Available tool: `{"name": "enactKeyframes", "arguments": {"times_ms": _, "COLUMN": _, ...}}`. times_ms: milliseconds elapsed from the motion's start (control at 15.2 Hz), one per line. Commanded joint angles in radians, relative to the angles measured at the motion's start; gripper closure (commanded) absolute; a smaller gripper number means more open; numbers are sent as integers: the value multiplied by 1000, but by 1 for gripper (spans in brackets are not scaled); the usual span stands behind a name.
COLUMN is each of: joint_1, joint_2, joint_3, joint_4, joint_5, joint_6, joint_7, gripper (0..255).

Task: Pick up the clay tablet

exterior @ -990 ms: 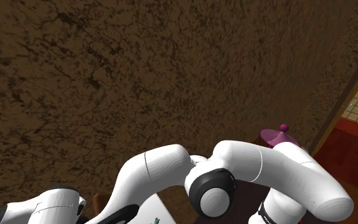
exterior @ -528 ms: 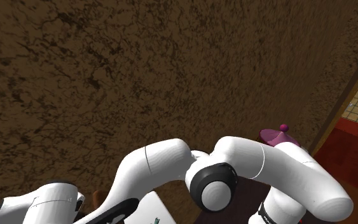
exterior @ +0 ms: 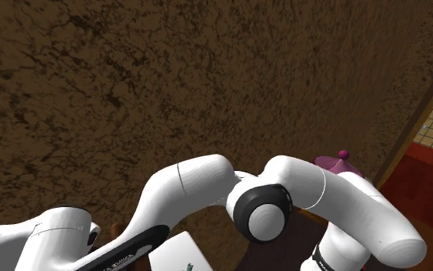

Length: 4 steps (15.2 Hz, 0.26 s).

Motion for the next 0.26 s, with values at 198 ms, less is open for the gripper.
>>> {"name": "enactKeyframes", "arguments": {"times_ms": 198, "joint_1": 1, "joint_2": -22, "joint_3": 2, "joint_4": 6, "joint_5": 2, "joint_6": -26, "joint_7": -8, "gripper": 255}}
